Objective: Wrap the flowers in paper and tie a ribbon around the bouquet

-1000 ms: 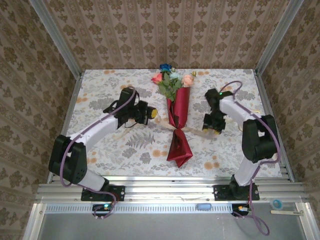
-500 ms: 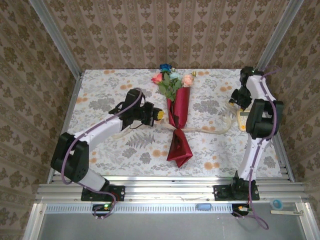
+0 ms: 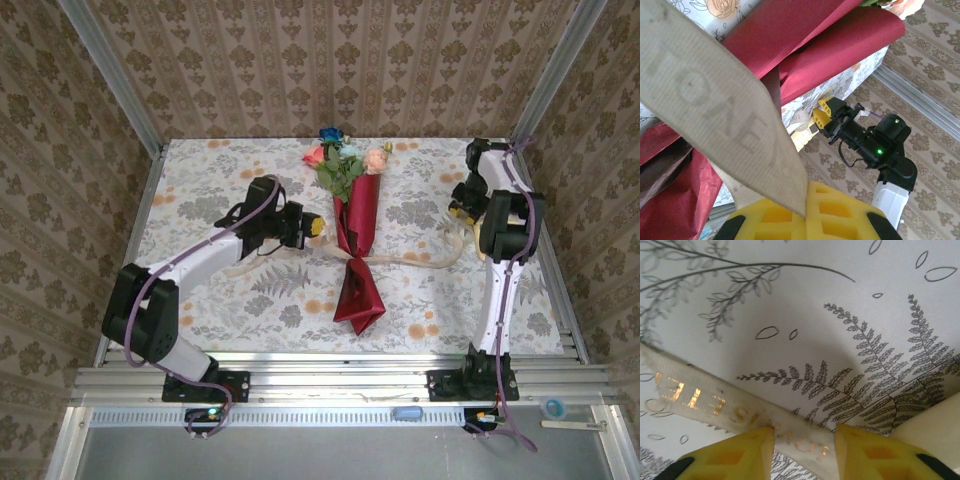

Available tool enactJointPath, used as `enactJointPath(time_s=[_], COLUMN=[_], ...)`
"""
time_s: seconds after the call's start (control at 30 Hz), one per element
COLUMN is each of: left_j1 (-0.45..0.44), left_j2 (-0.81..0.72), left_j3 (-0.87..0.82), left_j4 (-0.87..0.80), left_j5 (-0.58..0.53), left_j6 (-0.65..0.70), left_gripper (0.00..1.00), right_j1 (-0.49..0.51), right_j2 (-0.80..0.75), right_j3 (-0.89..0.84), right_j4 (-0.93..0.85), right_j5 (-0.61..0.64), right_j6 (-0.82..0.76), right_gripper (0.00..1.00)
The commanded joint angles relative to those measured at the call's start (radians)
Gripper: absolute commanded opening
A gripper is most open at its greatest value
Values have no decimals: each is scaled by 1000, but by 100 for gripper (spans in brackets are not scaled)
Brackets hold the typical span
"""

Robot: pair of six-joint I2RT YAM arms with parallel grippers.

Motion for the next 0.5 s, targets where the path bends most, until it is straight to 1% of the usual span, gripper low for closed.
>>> enactJointPath(time_s=[0.0, 0.03, 0.13, 0.33, 0.47], left_j1=[13, 15, 20, 26, 15], left_j2=[9, 9, 16, 58, 86], left_j3=[-4, -4, 7, 101, 132], left_j4=[17, 18, 18, -53, -15], left_j5=[23, 24, 32, 73, 93], left_j6=[-20, -18, -4, 131, 188], left_gripper=[0, 0, 0, 0, 0], right_j1=[22, 24, 32, 66, 94], right_j2=[52, 57, 41, -123, -267], right_j3=[28, 28, 27, -7, -78], right_j4=[-48, -50, -40, 18, 63], right_j5=[15, 12, 14, 68, 65], right_j6=[19, 24, 38, 48, 67], right_gripper=[31, 25, 0, 0, 0])
